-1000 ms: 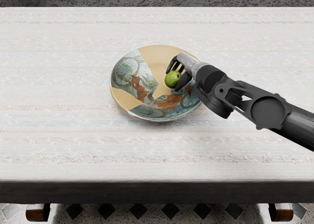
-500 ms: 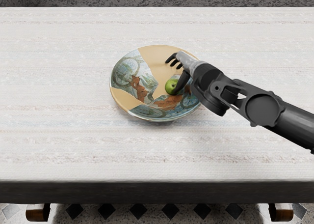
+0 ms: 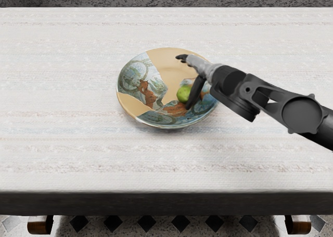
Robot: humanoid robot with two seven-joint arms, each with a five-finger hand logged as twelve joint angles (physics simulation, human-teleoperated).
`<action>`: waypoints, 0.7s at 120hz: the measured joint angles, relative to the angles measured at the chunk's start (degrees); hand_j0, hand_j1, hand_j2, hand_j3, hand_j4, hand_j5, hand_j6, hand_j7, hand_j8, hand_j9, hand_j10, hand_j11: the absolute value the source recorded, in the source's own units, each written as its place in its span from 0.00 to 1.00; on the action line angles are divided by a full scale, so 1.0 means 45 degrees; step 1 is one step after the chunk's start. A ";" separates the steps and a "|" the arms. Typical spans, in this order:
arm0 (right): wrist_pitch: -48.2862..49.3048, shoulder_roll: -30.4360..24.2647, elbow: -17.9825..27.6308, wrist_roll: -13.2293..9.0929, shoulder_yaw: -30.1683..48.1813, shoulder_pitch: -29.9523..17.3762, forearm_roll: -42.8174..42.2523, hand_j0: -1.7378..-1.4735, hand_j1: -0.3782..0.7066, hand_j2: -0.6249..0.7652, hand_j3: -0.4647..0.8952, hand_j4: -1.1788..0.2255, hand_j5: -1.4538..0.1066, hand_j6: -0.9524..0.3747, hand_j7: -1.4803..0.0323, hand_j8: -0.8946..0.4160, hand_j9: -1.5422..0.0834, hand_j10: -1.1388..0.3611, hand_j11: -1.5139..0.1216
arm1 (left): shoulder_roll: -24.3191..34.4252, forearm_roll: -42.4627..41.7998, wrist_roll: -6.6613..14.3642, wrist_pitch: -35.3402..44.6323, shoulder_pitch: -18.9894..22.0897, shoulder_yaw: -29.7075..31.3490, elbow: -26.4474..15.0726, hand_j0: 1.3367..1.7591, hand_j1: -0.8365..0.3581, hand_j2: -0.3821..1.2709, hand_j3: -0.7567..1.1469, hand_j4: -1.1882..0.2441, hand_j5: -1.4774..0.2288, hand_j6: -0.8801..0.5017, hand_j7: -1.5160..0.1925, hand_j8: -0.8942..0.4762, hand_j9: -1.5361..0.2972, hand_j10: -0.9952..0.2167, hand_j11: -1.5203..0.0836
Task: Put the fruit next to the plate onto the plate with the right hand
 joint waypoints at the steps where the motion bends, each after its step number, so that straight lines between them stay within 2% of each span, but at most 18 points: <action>1: 0.0007 -0.0074 0.0097 0.0000 0.0008 -0.0004 0.0044 0.30 0.09 0.44 0.34 0.79 0.88 0.67 0.93 0.64 0.90 0.72 0.88 | 0.0000 0.0000 0.0000 -0.0001 0.0000 0.0000 0.0000 0.76 0.97 0.23 0.40 0.82 0.85 0.62 0.87 0.64 0.82 0.80 0.93; 16: 0.0175 -0.1448 0.1719 0.0000 0.0221 -0.0041 0.0985 0.30 0.06 0.45 0.34 0.81 0.90 0.69 0.95 0.66 0.92 0.74 0.90 | 0.0000 0.0000 0.0000 -0.0003 0.0000 0.0000 0.0000 0.76 0.97 0.23 0.40 0.82 0.85 0.62 0.87 0.64 0.82 0.80 0.93; 39: 0.0835 -0.2796 0.3058 0.0000 0.0503 -0.0179 0.1993 0.30 0.04 0.45 0.34 0.83 0.92 0.71 0.97 0.67 0.94 0.75 0.91 | 0.0000 0.0000 0.0000 -0.0003 0.0000 0.0004 0.0000 0.76 0.97 0.23 0.40 0.82 0.85 0.62 0.87 0.64 0.82 0.80 0.93; 52: 0.1340 -0.3584 0.3641 0.0000 0.0818 -0.0406 0.2386 0.30 0.03 0.45 0.34 0.83 0.92 0.71 0.97 0.68 0.94 0.75 0.92 | 0.0000 0.0000 0.0000 -0.0002 0.0000 0.0004 0.0000 0.76 0.97 0.23 0.40 0.82 0.85 0.62 0.87 0.64 0.82 0.80 0.93; 69: 0.2851 -0.4149 0.3974 0.0000 0.2379 -0.1489 0.2567 0.30 0.03 0.45 0.34 0.84 0.93 0.71 0.98 0.68 0.95 0.76 0.92 | 0.0000 0.0000 0.0000 -0.0004 0.0000 0.0002 0.0000 0.76 0.97 0.23 0.40 0.82 0.85 0.62 0.87 0.64 0.82 0.80 0.93; 84: 0.3503 -0.4695 0.4277 0.0000 0.2997 -0.1949 0.2772 0.30 0.03 0.45 0.34 0.84 0.93 0.71 0.98 0.68 0.95 0.76 0.92 | 0.0000 0.0000 0.0000 -0.0003 0.0000 0.0000 0.0000 0.76 0.97 0.23 0.40 0.82 0.85 0.62 0.87 0.64 0.82 0.80 0.93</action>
